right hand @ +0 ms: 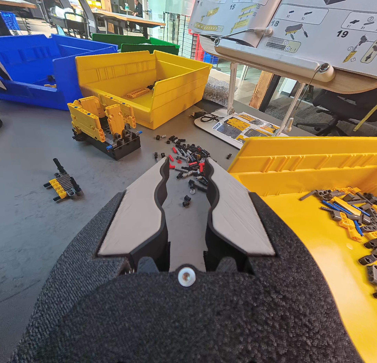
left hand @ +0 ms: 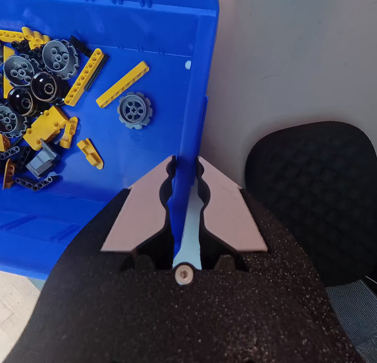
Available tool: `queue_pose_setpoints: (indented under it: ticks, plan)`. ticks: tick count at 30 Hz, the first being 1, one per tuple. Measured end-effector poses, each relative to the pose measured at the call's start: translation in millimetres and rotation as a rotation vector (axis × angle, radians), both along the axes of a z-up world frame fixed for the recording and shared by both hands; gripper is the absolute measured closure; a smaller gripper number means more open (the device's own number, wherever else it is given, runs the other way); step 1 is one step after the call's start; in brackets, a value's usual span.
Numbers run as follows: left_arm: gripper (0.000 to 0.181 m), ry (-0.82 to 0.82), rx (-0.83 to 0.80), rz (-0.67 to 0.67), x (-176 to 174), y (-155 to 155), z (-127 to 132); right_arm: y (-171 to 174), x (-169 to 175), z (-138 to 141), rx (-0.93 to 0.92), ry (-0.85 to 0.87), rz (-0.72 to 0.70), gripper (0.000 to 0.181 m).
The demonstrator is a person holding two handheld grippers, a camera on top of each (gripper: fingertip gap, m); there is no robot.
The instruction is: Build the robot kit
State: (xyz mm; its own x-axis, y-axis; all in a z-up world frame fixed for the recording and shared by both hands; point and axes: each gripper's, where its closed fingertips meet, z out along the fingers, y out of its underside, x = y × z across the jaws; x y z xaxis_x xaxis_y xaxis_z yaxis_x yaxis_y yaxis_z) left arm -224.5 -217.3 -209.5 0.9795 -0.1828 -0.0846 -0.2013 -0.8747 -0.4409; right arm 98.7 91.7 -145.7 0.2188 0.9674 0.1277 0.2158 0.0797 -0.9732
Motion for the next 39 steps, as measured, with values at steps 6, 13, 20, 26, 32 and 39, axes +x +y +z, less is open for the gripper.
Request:
queue_pose_setpoints:
  ticks: [6,13,20,26,32,39]
  plan:
    - [0.163,-0.028,0.024,0.014,-0.9,-1.9,1.4,1.3,0.4,-2.1,0.005,-0.008,-0.008,0.148]
    - [0.163,-0.036,0.016,0.037,0.4,-4.7,1.5,3.3,2.3,-4.9,0.008,-0.018,-0.016,0.148]
    - [0.163,-0.014,0.031,0.095,-7.6,-12.3,1.8,2.5,3.5,-4.4,0.014,-0.017,-0.014,0.148]
    - [0.165,-0.057,0.134,0.11,-7.2,-3.5,20.7,1.5,5.3,0.1,0.025,-0.004,-0.012,0.148]
    - [0.152,-0.019,0.45,0.117,-31.4,30.8,114.1,2.7,7.3,2.1,0.022,0.008,-0.014,0.148]
    - [0.143,0.148,0.559,0.228,-157.3,117.0,175.4,1.3,5.1,0.4,0.027,0.0,-0.014,0.148]
